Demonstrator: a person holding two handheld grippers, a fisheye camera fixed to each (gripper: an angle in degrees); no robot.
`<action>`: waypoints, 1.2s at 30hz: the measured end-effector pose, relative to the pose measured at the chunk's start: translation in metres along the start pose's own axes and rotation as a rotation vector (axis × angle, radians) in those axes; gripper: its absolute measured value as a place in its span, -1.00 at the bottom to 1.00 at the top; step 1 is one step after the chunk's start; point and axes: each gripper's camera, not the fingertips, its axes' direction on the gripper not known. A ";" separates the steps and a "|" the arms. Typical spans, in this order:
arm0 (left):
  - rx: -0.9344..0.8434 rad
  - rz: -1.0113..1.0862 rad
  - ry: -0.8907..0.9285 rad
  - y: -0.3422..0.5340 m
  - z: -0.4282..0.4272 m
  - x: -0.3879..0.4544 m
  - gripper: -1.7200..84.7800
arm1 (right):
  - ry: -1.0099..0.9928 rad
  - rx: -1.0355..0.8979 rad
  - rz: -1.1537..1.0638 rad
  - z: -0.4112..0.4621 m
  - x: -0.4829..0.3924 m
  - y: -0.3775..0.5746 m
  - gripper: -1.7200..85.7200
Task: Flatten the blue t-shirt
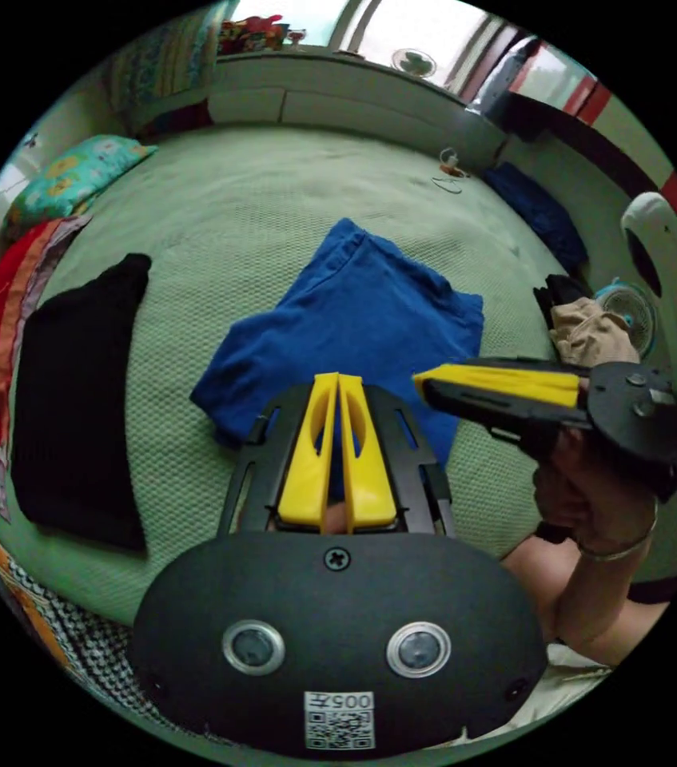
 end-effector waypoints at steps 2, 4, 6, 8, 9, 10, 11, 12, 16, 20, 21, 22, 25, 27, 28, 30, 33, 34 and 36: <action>-0.038 -0.020 0.002 -0.006 0.009 -0.004 -0.97 | 0.037 -0.037 -0.040 0.017 -0.012 -0.009 -0.98; -0.061 -0.043 0.013 -0.013 0.018 -0.007 -0.97 | 0.078 -0.079 -0.053 0.035 -0.018 -0.016 -0.98; -0.083 -0.005 -0.031 -0.019 0.024 -0.004 -0.97 | 0.134 -0.084 -0.084 0.049 -0.025 -0.021 -0.98; -0.081 0.007 -0.065 -0.021 0.027 -0.001 -0.97 | 0.217 -0.079 -0.135 0.055 -0.036 -0.024 -0.98; -0.066 -0.002 -0.070 -0.022 0.028 -0.001 -0.97 | 0.226 -0.076 -0.136 0.057 -0.037 -0.024 -0.98; -0.055 0.000 -0.071 -0.022 0.030 -0.003 -0.97 | 0.228 -0.066 -0.114 0.060 -0.036 -0.025 -0.98; -0.051 -0.001 -0.071 -0.022 0.030 -0.003 -0.97 | 0.221 -0.061 -0.100 0.062 -0.033 -0.027 -0.98; -0.042 -0.016 -0.065 -0.023 0.031 -0.005 -0.97 | 0.216 -0.065 -0.095 0.063 -0.032 -0.028 -0.98; -0.034 -0.004 -0.045 -0.025 0.032 -0.012 -0.97 | 0.146 -0.070 -0.069 0.070 -0.015 -0.032 -0.98; -0.044 0.037 -0.001 -0.029 0.029 -0.022 -0.96 | 0.074 -0.049 -0.066 0.076 0.006 -0.031 -0.98; -0.008 0.003 0.028 -0.028 0.023 -0.029 -0.96 | 0.054 -0.050 -0.046 0.077 0.011 -0.031 -0.98; 0.095 -0.069 0.043 -0.024 0.013 -0.038 -0.95 | 0.009 -0.054 -0.008 0.079 0.021 -0.031 -0.98; 0.204 -0.150 -0.038 -0.017 -0.006 -0.059 -0.85 | -0.054 -0.068 -0.015 0.084 0.038 -0.031 -0.98; 0.183 -0.170 -0.054 -0.016 -0.008 -0.071 -0.74 | -0.107 -0.067 0.005 0.087 0.051 -0.029 -0.98; 0.149 -0.185 -0.032 -0.016 -0.005 -0.079 -0.68 | -0.130 -0.066 0.004 0.089 0.058 -0.028 -0.97; 0.108 -0.209 0.029 -0.017 0.000 -0.088 -0.65 | -0.153 -0.067 -0.009 0.090 0.065 -0.026 -0.96; 0.084 -0.185 0.086 -0.019 0.003 -0.091 -0.63 | -0.175 -0.025 -0.058 0.087 0.073 -0.021 -0.86; 0.082 -0.174 0.084 -0.020 0.003 -0.089 -0.63 | -0.181 0.016 -0.072 0.083 0.077 -0.018 -0.83; 0.087 -0.145 0.071 -0.020 0.001 -0.084 -0.65 | -0.163 0.060 -0.066 0.076 0.084 -0.013 -0.82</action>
